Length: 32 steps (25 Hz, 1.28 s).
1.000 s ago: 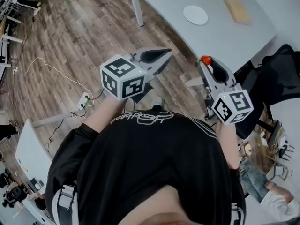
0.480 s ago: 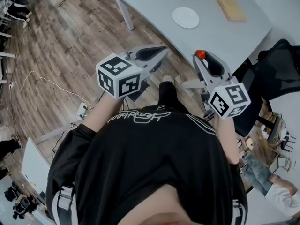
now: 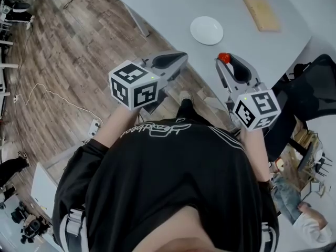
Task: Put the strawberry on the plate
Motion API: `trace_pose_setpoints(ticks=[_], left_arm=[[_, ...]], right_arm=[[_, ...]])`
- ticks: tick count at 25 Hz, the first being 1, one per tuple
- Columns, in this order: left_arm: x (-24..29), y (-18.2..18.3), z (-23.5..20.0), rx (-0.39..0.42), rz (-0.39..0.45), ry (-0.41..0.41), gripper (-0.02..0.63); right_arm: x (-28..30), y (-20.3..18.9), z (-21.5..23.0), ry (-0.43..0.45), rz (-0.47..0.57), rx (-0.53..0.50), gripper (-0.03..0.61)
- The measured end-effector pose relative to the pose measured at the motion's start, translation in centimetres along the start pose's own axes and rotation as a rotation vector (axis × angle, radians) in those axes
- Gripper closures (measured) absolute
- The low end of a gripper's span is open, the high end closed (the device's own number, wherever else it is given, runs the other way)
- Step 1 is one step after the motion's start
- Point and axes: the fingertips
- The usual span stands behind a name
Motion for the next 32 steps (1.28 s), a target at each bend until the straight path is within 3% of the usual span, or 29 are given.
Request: trace_pose_setpoints(ticks=[12,21,27,32], left_arm=[[5.9,1.6,-6.8,-0.062,-0.042,0.011,0.606],[7.9,0.6,-9.4,-0.112,-0.087,0.017,0.606],[8.4,0.9,-10.9,-0.202,-0.076,-0.008,0.606],[8.7,0.5,-12.1,-0.217,-0.089,0.017,0.606]], right_arm=[[7.2,1.1,6.9,0.019,-0.036,0.004,0.451],[11.1,0.8,10.1,0.012,-0.048,0.023,0.451],[13.9,-1.0,11.8,0.003,-0.094,-0.016,0.451],[16.4,-3.3,13.9,-0.019,-0.147,-0.046,0.451]])
Point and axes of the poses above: the fingertips, and each gripper's own axes: x forward along the fingers, z to its right, y out of its top, and after that the axes turned 4 degrees about -z, right-handed
